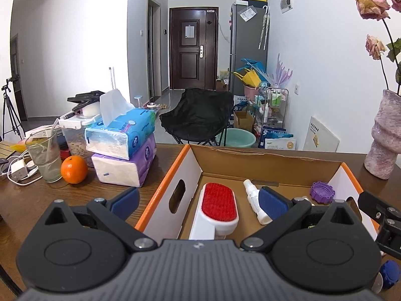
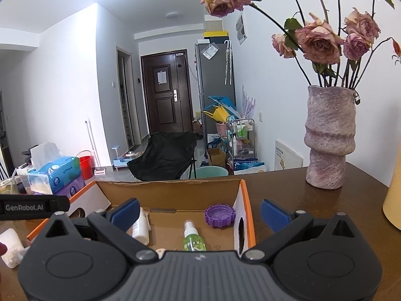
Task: Organize rigid objects
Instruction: 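Withdraw both tools from the box back toward the table items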
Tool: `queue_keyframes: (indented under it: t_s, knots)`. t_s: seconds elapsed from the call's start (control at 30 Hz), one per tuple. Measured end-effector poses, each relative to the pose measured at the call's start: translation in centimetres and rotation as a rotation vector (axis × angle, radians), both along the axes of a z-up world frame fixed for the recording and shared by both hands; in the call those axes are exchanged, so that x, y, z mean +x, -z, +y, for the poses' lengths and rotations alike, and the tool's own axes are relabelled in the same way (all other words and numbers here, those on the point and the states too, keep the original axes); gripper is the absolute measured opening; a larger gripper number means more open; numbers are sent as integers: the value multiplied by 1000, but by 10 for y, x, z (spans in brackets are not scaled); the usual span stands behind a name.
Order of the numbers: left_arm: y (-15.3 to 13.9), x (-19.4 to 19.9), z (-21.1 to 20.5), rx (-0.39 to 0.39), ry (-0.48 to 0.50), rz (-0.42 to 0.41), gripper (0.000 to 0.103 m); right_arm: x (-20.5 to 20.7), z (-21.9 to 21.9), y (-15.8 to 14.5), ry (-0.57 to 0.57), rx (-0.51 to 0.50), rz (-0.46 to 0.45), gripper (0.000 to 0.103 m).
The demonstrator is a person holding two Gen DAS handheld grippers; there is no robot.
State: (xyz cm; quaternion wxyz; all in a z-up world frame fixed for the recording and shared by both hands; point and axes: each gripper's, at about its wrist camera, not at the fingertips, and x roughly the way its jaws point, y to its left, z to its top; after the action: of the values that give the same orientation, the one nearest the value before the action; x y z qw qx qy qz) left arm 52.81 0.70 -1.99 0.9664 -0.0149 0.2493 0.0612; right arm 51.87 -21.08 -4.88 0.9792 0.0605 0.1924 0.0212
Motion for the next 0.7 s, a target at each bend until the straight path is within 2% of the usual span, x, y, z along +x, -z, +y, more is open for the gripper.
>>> queue_keyframes:
  t_s: [0.7]
  knots:
    - [-13,-72,12,-28,-3,-7,103,-63,-4,-7,6,4,-12,103]
